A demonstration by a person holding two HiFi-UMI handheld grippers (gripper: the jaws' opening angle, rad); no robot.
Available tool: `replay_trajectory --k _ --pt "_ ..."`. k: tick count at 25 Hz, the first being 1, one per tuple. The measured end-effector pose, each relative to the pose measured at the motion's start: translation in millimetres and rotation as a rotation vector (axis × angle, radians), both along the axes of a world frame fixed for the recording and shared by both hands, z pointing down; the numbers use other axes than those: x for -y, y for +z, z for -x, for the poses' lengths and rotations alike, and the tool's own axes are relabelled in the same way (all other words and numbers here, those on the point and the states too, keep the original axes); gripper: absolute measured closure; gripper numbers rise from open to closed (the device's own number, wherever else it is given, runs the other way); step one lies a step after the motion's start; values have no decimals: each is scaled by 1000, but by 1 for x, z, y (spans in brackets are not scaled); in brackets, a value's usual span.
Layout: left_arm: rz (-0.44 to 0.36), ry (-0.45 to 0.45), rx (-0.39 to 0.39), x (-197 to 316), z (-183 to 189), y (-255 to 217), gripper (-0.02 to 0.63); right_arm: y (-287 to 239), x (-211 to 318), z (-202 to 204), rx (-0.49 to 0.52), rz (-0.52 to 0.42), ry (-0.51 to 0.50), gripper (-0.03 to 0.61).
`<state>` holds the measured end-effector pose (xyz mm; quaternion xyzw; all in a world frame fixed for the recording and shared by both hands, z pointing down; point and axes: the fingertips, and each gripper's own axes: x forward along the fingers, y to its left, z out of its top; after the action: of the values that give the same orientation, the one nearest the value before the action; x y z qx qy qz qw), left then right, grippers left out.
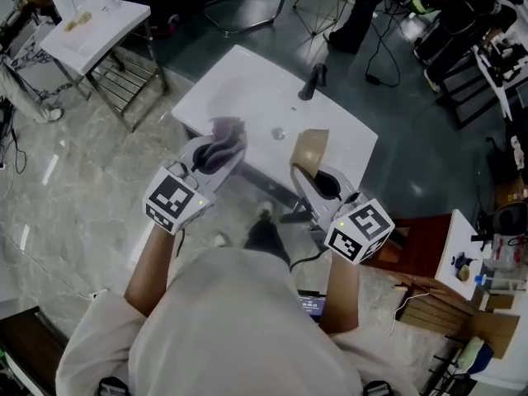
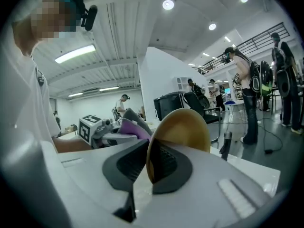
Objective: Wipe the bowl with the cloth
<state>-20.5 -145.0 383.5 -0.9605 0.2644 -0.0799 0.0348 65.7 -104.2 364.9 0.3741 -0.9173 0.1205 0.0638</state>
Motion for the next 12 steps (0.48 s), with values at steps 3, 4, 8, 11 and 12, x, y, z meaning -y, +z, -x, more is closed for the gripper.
replay_trajectory --k 3,4,8,11,12 --pt "-32 -50 57 6 16 0 548 7 3 -10 -61 -5 53 558" --pt "-36 -65 67 8 22 0 548 9 4 -13 -85 -10 68 558" --pt "-52 -132 114 16 38 -2 548 20 8 -28 -181 0 127 558" --pt "-74 -160 159 19 44 -1 548 28 9 -37 -229 10 149 560" --pt "-78 -160 167 20 44 0 548 30 10 -39 -245 12 154 560"
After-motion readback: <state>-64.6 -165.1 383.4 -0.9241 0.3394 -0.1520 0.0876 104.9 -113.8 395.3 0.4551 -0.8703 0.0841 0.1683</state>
